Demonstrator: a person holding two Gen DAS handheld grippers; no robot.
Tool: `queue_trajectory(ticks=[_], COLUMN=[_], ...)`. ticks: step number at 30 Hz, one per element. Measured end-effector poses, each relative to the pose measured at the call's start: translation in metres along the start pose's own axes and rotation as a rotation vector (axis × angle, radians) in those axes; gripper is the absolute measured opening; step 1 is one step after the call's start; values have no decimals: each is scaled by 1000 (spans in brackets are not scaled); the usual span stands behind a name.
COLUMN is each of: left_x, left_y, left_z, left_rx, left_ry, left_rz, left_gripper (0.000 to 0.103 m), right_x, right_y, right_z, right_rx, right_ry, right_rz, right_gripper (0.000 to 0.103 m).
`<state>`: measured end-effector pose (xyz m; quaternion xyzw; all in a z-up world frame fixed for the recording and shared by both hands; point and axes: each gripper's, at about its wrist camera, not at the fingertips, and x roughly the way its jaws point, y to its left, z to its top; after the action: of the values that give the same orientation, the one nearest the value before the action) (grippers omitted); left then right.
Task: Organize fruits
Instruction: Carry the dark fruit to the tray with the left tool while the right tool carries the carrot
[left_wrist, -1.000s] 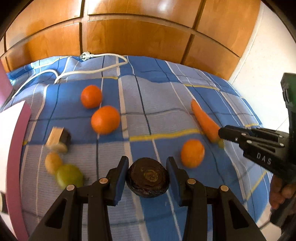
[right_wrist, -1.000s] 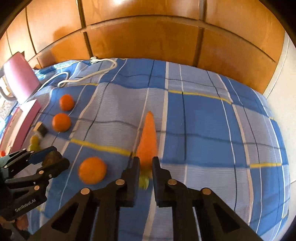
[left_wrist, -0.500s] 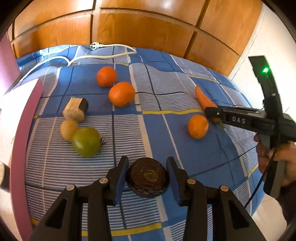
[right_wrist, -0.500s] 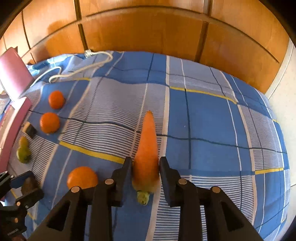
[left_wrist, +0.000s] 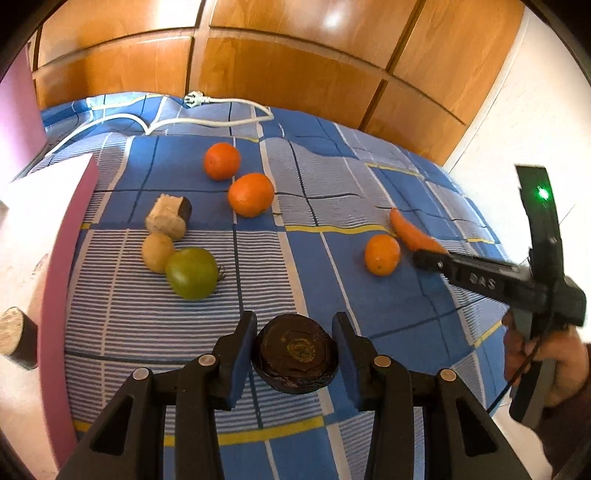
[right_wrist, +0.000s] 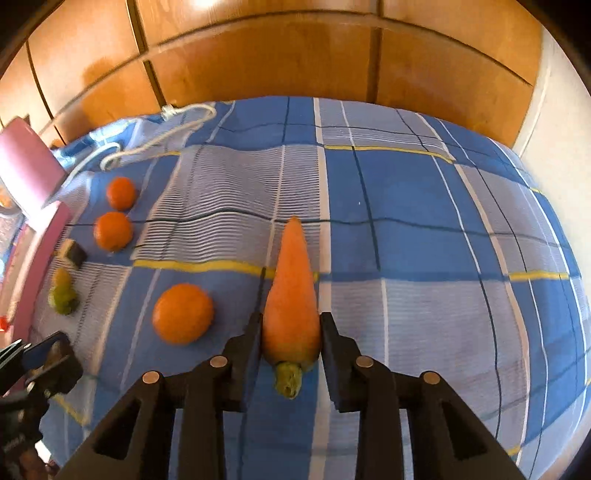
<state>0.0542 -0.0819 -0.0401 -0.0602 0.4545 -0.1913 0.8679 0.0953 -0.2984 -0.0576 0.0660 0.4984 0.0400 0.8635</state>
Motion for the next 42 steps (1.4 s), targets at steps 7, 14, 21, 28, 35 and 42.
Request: queue_trajectory(ticks=[7, 14, 21, 28, 35, 42], left_x=[-20, -35, -56, -83, -110, -131], left_y=[2, 2, 7, 22, 66, 125], left_z=[-3, -5, -6, -2, 1, 0], left_rx=[-1, 9, 9, -15, -98, -201], left_ry=[-31, -59, -104, -169, -223, -268], left_rz=[-9, -4, 4, 21, 86, 197], left_gripper=[42, 42, 42, 42, 42, 42], right_x=[-33, -61, -82, -100, -92, -70], right_y=[8, 27, 57, 90, 152, 231], right_z=[-27, -45, -38, -20, -1, 21], right_rx=[44, 66, 9, -55, -185, -303], right_ry=[-27, -74, -135, -184, -162, -133], right_rz=[71, 127, 152, 199, 274, 366], right_gripper=[30, 30, 30, 30, 30, 30])
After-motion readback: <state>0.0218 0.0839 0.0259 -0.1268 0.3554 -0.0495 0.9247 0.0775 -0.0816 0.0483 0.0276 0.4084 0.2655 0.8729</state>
